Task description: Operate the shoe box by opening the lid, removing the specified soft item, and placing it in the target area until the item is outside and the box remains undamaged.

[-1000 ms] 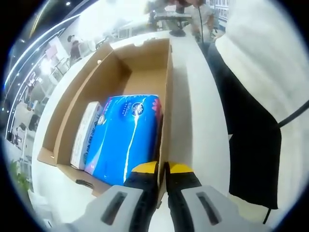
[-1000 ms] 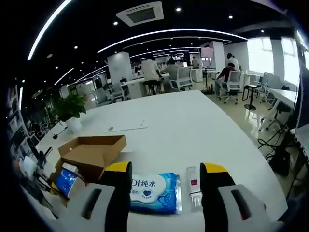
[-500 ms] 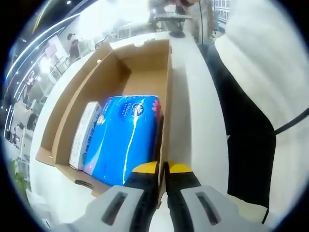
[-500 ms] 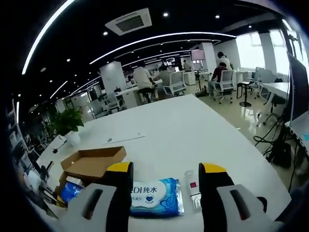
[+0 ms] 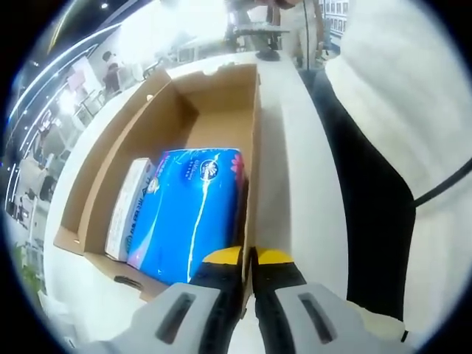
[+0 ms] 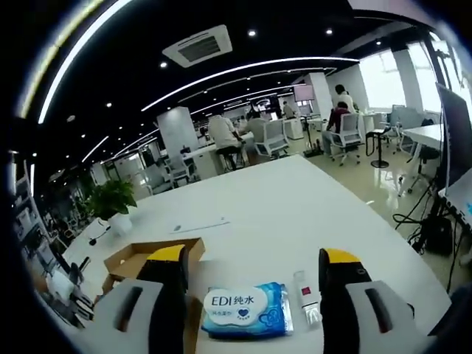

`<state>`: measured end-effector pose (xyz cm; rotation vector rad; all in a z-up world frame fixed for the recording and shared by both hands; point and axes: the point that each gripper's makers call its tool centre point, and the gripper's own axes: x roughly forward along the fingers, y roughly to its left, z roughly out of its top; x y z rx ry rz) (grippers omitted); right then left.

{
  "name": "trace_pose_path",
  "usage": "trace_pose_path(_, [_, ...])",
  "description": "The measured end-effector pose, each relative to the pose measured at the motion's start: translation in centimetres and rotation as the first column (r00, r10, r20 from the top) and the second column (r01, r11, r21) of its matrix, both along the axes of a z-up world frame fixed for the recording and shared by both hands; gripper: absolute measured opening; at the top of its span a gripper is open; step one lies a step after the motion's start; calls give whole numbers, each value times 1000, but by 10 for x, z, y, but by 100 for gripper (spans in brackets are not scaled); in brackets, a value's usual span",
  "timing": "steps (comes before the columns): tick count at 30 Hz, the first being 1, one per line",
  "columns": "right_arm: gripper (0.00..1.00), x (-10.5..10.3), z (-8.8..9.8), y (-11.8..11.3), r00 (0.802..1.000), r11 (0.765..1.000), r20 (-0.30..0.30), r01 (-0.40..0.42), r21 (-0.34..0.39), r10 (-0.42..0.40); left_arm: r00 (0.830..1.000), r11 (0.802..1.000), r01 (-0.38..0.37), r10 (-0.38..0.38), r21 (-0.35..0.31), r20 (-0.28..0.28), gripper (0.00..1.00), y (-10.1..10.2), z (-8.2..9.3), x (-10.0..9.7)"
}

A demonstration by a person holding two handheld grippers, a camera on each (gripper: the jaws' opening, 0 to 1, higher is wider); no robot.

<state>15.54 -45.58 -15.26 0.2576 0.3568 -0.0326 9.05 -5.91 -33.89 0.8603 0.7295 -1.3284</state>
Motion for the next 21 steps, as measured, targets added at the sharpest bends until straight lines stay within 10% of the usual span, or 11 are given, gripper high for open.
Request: trace_pose_path(21, [85, 19, 12, 58, 989, 989, 54, -141, 45, 139, 999, 1000, -6, 6, -4, 31, 6, 1, 1, 2])
